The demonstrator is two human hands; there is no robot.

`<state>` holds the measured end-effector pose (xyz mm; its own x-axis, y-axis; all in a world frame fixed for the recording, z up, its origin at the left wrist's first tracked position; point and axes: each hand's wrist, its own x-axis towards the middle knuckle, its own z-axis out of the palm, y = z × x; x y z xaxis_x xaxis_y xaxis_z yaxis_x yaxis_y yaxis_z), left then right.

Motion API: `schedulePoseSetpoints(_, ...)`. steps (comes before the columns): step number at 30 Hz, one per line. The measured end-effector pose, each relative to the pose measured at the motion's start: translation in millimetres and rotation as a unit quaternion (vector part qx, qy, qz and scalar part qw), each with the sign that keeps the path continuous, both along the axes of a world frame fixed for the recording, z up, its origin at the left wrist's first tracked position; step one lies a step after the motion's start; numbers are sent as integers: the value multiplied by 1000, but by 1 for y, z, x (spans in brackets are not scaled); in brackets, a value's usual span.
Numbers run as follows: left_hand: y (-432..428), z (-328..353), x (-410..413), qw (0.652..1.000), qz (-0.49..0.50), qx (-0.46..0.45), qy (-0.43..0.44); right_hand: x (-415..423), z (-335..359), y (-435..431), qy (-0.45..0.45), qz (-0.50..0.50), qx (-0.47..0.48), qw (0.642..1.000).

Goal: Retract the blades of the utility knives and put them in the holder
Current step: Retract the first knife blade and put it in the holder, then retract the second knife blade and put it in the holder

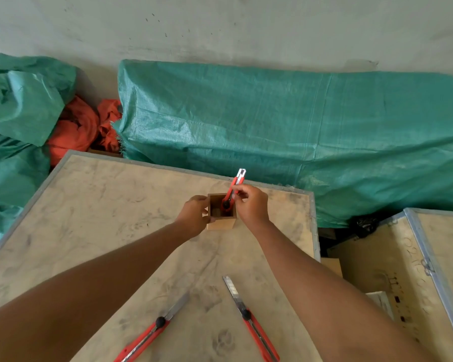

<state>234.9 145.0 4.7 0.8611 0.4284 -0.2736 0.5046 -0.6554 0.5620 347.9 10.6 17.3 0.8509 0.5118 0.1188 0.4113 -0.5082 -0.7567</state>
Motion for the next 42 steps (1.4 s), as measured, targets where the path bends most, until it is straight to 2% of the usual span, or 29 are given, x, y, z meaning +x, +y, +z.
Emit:
schedulePoseSetpoints(9,0,-6,-8,999,17,-25,-39,-12,-8,-5,9,23,-44,999)
schedulePoseSetpoints(16,-11,2,-55,993,82,-74,-50,-45,-5,-27,-23,24,-15,999)
schedulePoseSetpoints(18,-15,2,-82,992,89,-85,-38,-65,-6,-32,1,37,-15,999)
schedulePoseSetpoints(21,-21,-2,-129,991,98,-88,-8,-103,-13,-36,85,67,-44,993)
schedulePoseSetpoints(24,-27,-7,-180,990,112,-83,28,-146,-26,-36,155,100,-93,978)
schedulePoseSetpoints(29,-39,-24,-255,984,139,-83,80,-216,-55,-41,221,142,-148,953)
schedulePoseSetpoints(35,-54,-37,-308,981,130,-63,132,-270,-74,-41,238,154,-180,942)
schedulePoseSetpoints(38,-62,-39,-319,984,76,-24,160,-281,-79,-40,228,138,-183,946)
schedulePoseSetpoints(42,-71,-46,-325,987,51,-24,149,-285,-85,-38,215,122,-184,951)
